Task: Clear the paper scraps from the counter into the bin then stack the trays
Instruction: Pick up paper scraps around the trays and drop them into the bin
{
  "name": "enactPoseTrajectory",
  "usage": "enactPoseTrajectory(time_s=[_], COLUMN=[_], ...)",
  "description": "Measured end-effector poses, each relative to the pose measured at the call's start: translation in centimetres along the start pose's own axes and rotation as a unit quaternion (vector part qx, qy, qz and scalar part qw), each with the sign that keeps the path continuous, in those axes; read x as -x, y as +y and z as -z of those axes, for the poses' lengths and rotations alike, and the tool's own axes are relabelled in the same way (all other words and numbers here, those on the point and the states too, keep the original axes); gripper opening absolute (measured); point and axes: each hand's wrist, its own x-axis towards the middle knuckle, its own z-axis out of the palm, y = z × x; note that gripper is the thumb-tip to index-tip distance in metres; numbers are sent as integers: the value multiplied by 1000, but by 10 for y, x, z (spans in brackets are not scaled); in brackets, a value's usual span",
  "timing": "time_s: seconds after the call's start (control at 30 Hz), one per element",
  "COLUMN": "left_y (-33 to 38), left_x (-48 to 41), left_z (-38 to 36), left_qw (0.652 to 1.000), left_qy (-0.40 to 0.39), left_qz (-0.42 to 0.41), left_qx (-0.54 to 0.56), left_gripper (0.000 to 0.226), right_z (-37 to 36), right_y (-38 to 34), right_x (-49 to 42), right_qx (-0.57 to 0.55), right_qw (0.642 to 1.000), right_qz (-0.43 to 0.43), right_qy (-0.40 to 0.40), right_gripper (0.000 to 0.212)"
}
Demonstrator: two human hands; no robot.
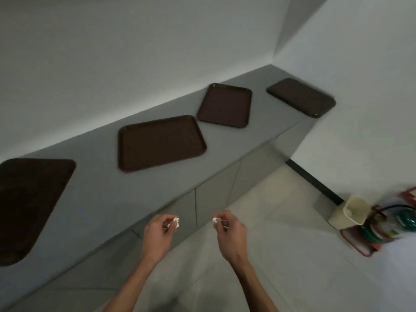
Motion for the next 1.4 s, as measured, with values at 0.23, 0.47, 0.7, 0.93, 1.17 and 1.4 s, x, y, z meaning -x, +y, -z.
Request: enactPoseTrajectory(time_s=[0.23,0.47,0.7,0.93,1.17,1.4], left_y=[113,218,295,380,440,457], left_x=[-33,-79,-132,-151,-154,-152], left_z=[-141,-279,-437,-570,-712,-883], left_qw=[993,978,955,934,918,923], left_qy=[-103,-187,-273,-331,-376,-369], left_qz=[-37,-80,-99,-133,-127,-89], left_qx=[38,44,54,36,-16,-60], left_gripper=[9,7,5,6,7,9], right_z=[151,266,369,468,569,667], right_y=[68,129,189,250,348,500], right_x=[-49,-108,-173,-234,-299,-379], right_qx=[-31,-79,-88,-81,-73,-54], right_qw=[990,969,943,918,912,909], right_qz=[-52,-110,-176,-229,-266,-309], right_qy=[124,206,267,313,303,275], right_gripper=[24,15,12,11,10,19])
